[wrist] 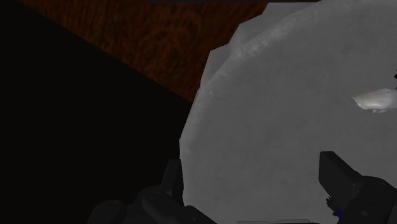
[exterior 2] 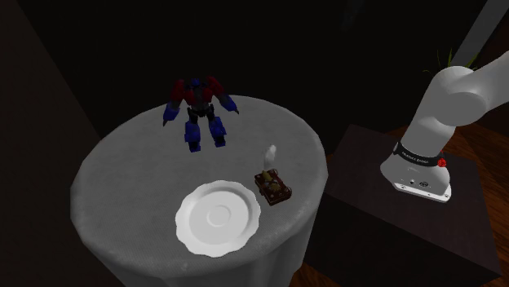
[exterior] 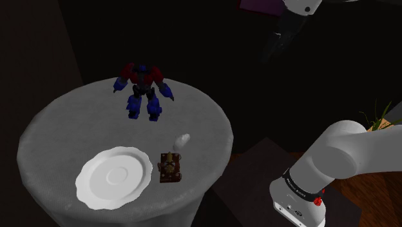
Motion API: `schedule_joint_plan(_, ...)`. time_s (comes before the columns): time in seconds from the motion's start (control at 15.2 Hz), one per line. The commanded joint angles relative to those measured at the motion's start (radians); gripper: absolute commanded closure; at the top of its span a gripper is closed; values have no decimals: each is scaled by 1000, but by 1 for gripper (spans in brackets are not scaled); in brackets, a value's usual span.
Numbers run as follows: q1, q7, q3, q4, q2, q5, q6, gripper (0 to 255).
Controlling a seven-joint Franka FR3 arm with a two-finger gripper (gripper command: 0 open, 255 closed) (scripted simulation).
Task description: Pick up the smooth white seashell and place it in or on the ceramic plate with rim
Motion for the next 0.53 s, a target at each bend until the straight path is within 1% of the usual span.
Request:
schedule_joint_plan(0.0,0,0,0,0,0,0,0,0)
schedule_joint_plan(0.46,5,207,113,-128,64,69,139,0)
